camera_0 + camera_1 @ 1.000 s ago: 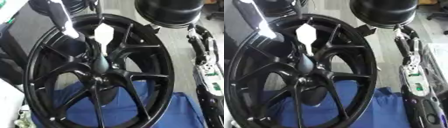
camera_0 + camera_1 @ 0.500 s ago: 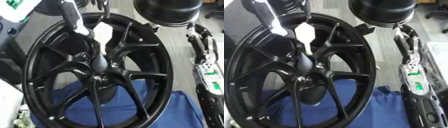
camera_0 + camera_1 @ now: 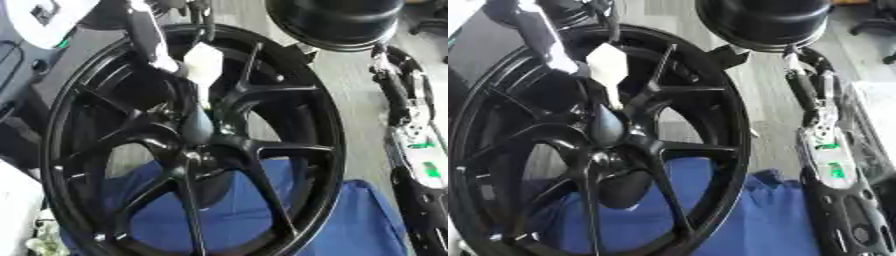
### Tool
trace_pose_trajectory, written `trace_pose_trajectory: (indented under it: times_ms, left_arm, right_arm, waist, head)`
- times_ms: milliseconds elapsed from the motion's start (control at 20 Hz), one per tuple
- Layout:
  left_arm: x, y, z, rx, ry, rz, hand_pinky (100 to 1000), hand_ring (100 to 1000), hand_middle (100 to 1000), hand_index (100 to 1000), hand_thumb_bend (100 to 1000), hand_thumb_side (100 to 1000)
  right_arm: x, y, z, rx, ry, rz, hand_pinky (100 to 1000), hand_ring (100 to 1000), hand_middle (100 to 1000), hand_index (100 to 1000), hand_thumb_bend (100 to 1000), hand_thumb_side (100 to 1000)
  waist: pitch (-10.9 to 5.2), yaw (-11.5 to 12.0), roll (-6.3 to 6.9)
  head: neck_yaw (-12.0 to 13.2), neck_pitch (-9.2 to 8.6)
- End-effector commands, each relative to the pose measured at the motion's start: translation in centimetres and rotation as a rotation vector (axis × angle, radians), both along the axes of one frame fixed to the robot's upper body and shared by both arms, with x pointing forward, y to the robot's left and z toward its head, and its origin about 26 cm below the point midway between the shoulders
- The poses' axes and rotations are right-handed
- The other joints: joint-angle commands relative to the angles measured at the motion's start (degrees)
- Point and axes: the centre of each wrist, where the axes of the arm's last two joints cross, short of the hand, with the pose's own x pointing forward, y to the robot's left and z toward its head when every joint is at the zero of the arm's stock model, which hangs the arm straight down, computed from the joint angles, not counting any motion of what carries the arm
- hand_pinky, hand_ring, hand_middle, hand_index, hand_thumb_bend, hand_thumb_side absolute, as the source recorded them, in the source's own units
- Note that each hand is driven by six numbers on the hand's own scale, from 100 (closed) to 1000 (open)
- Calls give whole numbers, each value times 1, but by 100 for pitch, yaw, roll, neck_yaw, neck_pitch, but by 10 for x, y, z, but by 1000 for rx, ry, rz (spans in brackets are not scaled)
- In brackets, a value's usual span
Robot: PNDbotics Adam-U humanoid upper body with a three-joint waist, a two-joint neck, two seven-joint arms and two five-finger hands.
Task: Pull the pin out of the wheel hub.
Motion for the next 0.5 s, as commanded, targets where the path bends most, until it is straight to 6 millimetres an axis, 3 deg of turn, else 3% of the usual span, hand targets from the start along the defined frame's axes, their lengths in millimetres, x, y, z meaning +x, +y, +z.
trace_pose_trajectory:
  times_ms: [50, 500]
  left_arm:
    - [1, 5, 14, 0, -32, 2, 860, 835, 800, 797, 421, 208]
    - [8, 7, 12, -14, -12, 4, 860, 842, 813, 800, 419, 225]
  right_arm:
    - [0, -2, 14, -26, -35, 2, 802, 724, 775, 835, 280, 524]
    - [2, 0, 15, -28, -33, 14, 802, 723, 773, 834, 280, 526]
  waist:
    - [-102, -21, -2]
    - [-65, -61, -8]
  head:
    - [22, -74]
    - [53, -97]
